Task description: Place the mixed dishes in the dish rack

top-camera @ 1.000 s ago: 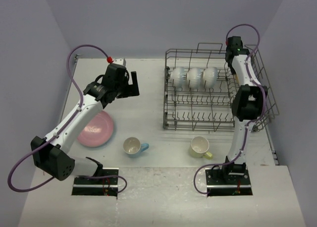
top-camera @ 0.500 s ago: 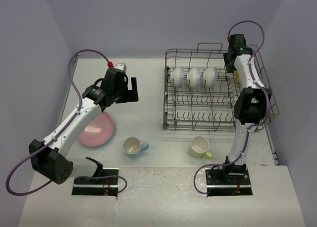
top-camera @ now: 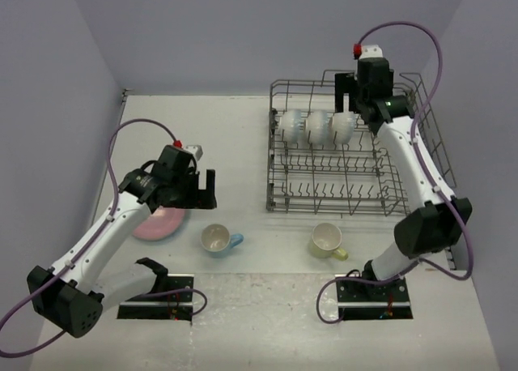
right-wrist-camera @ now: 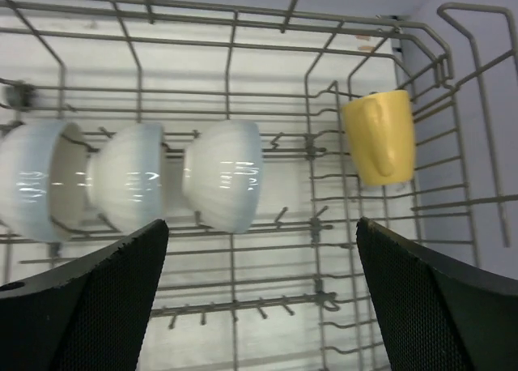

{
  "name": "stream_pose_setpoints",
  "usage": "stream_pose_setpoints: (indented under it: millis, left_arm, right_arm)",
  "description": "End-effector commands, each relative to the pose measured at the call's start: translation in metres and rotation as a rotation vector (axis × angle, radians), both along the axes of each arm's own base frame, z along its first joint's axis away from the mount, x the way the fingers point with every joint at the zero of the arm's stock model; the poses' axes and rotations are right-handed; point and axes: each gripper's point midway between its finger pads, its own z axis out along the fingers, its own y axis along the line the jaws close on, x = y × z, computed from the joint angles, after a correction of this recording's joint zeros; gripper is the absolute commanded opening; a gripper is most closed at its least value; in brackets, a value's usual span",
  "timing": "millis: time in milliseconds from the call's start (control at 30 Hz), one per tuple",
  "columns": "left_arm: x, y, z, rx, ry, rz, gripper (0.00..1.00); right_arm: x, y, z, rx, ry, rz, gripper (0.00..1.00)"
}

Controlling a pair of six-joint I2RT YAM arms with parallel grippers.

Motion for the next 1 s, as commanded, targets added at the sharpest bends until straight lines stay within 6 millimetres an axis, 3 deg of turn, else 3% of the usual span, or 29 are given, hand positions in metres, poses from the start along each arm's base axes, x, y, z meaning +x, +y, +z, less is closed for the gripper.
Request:
stream_pose_setpoints:
  millis: [0,33,67,100,167,267,400,433,533,667,767,900,967]
  left_arm:
    - [-0.045,-0.001,-0.024,-0.022,0.153,-0.109,1.00]
    - [-0.057,0.004,-0.034,-0.004,0.205,-0.107,1.00]
    - [-0.062,0.005,-0.038,0.001,0.226,-0.109,1.00]
    - [-0.068,0.004,-0.040,0.002,0.239,-0.112,1.00]
    - [-0.076,0.004,-0.046,0.004,0.261,-0.115,1.00]
    - [-0.085,0.000,-0.053,0.006,0.279,-0.117,1.00]
    - [-0.089,0.005,-0.070,0.067,0.308,-0.067,0.95]
    - [-0.087,0.004,-0.073,0.069,0.301,-0.056,0.86]
    - [-0.080,-0.002,-0.078,0.053,0.274,-0.029,0.72]
    - [-0.068,-0.014,-0.079,0.030,0.234,-0.011,0.58]
    - [-0.064,-0.028,-0.080,-0.015,0.209,-0.026,0.43]
    - [-0.061,-0.030,-0.081,0.001,0.190,-0.042,0.06]
    - [-0.054,-0.028,-0.069,0.016,0.151,-0.047,0.00]
  right_arm:
    - [-0.029,0.022,0.013,0.224,-0.111,0.020,0.99]
    - [-0.032,0.029,0.020,0.286,-0.164,0.036,0.99]
    - [-0.049,0.035,0.040,0.337,-0.221,0.084,0.99]
    - [-0.057,0.039,0.024,0.359,-0.199,0.097,0.99]
    - [-0.072,0.044,0.040,0.405,-0.261,0.135,0.99]
    - [-0.087,0.047,0.032,0.427,-0.237,0.154,0.99]
    - [-0.107,0.038,0.025,0.423,-0.250,0.127,0.99]
    - [-0.111,0.038,0.025,0.425,-0.252,0.130,0.99]
    - [-0.128,0.041,0.023,0.429,-0.259,0.174,0.99]
    - [-0.150,0.046,0.017,0.432,-0.269,0.247,0.99]
    - [-0.168,0.055,0.025,0.445,-0.299,0.337,0.99]
    - [-0.188,0.067,0.019,0.457,-0.306,0.441,0.99]
    - [-0.200,0.083,0.024,0.476,-0.314,0.557,0.99]
